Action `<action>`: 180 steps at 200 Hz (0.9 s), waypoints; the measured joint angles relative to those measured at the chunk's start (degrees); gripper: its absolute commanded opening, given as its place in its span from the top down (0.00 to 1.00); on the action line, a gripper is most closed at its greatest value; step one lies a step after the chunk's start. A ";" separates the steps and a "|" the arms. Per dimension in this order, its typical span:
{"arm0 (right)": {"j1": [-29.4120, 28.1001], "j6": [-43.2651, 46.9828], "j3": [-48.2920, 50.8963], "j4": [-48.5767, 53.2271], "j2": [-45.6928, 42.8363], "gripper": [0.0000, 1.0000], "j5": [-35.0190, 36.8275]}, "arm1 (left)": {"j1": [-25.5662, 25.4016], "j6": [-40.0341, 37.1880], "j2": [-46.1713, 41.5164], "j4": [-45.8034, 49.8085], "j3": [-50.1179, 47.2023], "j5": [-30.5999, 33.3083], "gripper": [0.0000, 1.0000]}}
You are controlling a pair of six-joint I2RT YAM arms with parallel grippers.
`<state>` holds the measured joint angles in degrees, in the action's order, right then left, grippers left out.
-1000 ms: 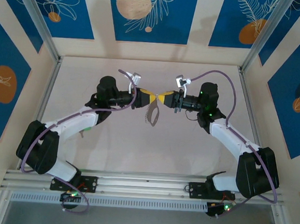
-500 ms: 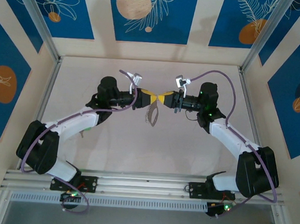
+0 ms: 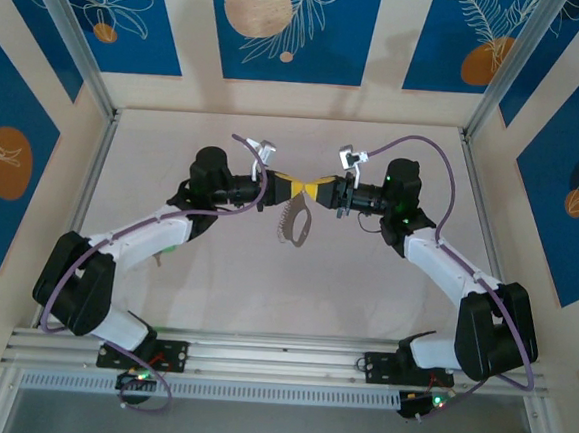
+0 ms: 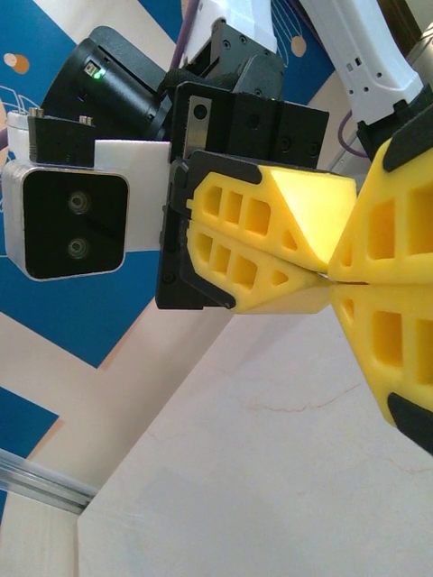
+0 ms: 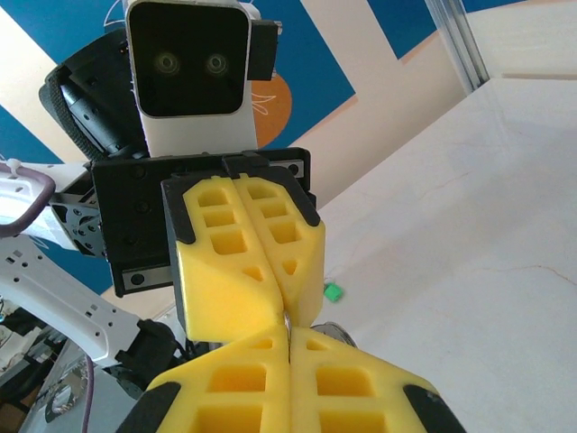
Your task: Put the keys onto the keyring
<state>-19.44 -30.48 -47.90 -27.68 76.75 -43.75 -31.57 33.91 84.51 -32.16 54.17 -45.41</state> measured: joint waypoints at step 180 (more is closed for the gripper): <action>-0.72 -6.43 5.01 -2.32 -9.38 0.51 4.74 | -0.98 -18.69 -9.90 3.98 -2.95 9.70 1.00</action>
<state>-20.16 -36.91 -42.89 -30.00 67.37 -39.00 -32.56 15.22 74.61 -28.18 51.22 -35.70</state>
